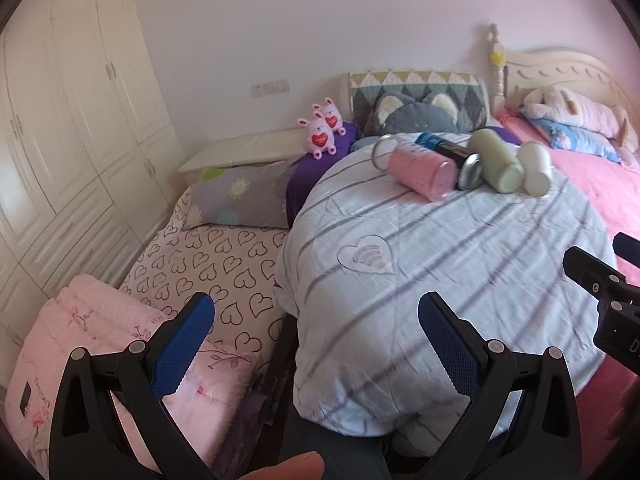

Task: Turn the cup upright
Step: 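Move the right tool toward the pink-wrapped glass jar lying on its side, then close the right tool fingers around the middle of the pink jar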

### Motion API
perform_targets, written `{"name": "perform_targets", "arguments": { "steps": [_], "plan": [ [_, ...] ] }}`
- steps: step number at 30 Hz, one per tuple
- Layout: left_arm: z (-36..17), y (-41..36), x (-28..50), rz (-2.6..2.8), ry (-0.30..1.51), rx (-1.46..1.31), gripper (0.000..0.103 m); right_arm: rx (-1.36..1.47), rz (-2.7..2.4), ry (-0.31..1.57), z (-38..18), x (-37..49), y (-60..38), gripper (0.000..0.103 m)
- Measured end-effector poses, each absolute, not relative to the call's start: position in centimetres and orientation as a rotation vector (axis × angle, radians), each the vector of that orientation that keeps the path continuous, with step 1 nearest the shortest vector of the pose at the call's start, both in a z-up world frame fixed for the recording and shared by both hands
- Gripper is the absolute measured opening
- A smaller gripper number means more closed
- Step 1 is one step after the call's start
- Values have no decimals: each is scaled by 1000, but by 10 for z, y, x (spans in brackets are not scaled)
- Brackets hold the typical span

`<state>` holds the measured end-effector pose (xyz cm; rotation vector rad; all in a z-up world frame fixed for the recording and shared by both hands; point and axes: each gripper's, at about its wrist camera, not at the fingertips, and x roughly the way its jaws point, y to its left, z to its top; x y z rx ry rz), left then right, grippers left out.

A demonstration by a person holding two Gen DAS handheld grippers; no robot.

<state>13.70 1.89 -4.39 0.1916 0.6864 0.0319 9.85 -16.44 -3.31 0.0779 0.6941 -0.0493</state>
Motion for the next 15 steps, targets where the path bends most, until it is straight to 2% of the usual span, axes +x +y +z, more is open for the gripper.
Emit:
{"name": "perform_targets", "arguments": {
  "steps": [15],
  "plan": [
    [-65,34,269,93,748,185,103,-71,48,847,-48,266,-142,85]
  ]
}}
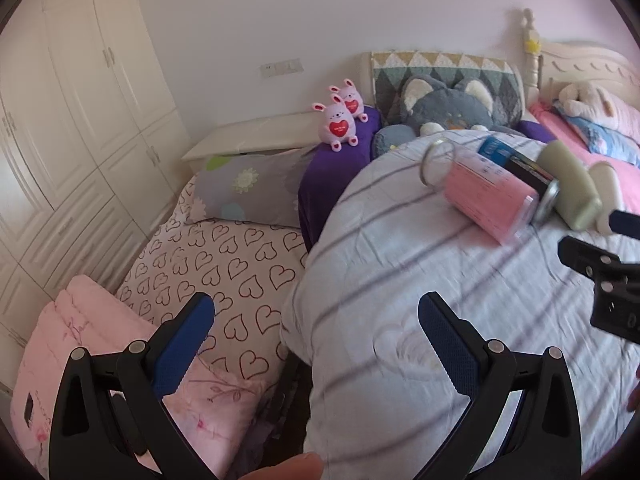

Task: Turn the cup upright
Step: 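Close the right tool fingers around the middle of the pink jar, then lift the pink jar with the right tool and carry it toward the left tool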

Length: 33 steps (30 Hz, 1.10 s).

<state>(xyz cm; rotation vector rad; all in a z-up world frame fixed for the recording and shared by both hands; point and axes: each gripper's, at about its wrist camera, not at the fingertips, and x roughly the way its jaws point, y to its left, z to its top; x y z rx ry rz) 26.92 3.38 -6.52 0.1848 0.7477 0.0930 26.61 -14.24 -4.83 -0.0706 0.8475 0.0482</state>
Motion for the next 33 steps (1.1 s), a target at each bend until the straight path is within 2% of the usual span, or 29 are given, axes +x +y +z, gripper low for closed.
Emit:
{"name": "perform_targets", "arguments": {
  "steps": [7,16,25,33],
  "plan": [
    [-75,44,317,119,785,161,103,-149,132,891,-53,333,-120,85],
    [-96,61,347,137,837,141,103,-218,186,994,-83,374,-105,85],
    [-108,62,354,115,861,135,103,-123,251,1079,-99,400,-112,85],
    [-107,62,356,114,863,133,103,-69,278,1059,-95,411,-108,85]
  ]
}}
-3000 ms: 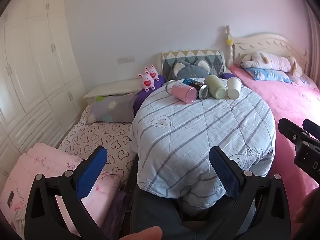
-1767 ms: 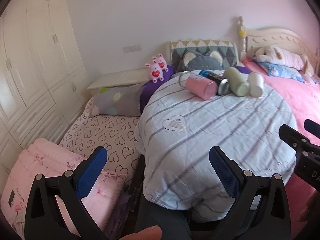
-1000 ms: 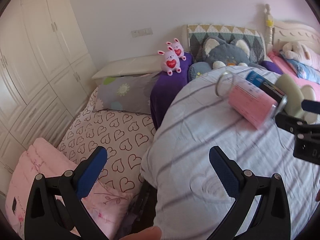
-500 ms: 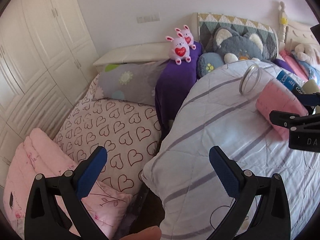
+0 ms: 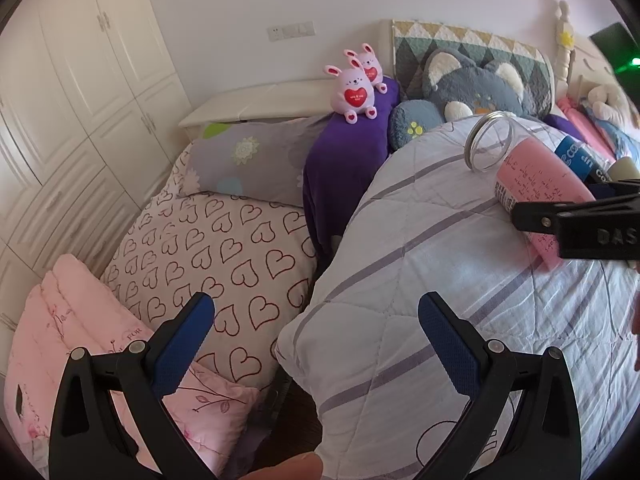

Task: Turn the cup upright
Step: 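Lift the pink jar with the right tool and carry it toward the left tool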

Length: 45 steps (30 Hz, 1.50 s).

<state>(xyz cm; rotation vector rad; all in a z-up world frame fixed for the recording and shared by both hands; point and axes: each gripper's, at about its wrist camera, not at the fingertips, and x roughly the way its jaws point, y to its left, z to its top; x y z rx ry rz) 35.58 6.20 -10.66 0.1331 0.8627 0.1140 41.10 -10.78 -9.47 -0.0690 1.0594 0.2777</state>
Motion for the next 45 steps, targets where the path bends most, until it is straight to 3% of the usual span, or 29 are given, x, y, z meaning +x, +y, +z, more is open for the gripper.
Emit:
{"name": "perform_targets", "arguments": {
  "steps": [4,6,21,31,37,45],
  "plan": [
    [-107,63,357,115,867,135,103,-106,261,1057,-100,418,-100,84],
    [-107,64,357,117,869,131,103,-100,266,1064,-101,419,-98,70],
    [-88,67,314,120,842,113,103,79,295,1033,-83,365,-112,70],
    [-58,44,231,46,762,125,103,206,228,926,-47,231,-146,70],
    [-59,20,169,-28,747,153,103,280,132,906,-61,153,-167,70],
    [-76,10,134,-33,772,164,103,315,76,925,-94,123,-180,70]
  ]
}}
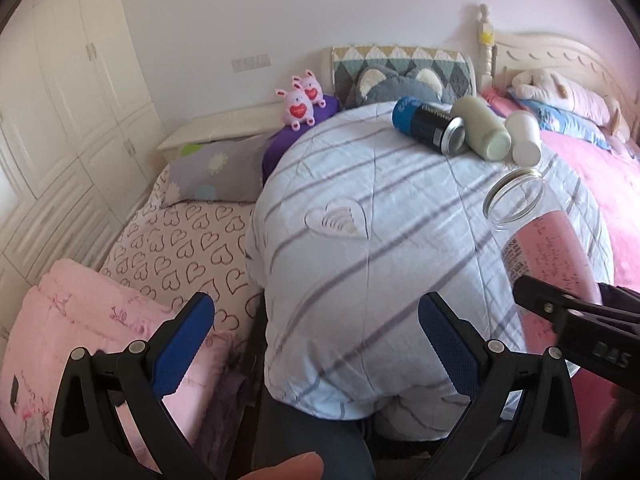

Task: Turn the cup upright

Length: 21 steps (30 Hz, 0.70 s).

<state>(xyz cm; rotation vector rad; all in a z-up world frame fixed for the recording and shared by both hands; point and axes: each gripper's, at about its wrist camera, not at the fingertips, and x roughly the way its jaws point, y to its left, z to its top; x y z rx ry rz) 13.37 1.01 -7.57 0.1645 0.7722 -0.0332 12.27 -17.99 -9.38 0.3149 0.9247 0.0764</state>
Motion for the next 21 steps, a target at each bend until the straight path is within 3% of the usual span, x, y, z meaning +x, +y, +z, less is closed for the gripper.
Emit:
{"name": "perform_targets", "arguments": {
  "steps": [12,15,21],
  "plan": [
    [-80,6,130,-22,790,186,103,268,37,937,-120,140,-175,71],
    [-78,6,130,-20,792,189,103,269,41,918,-116,133,-174,82],
    [-67,3,120,-24,773,190,103,286,52,841,-91,112,-182,82]
  ]
}}
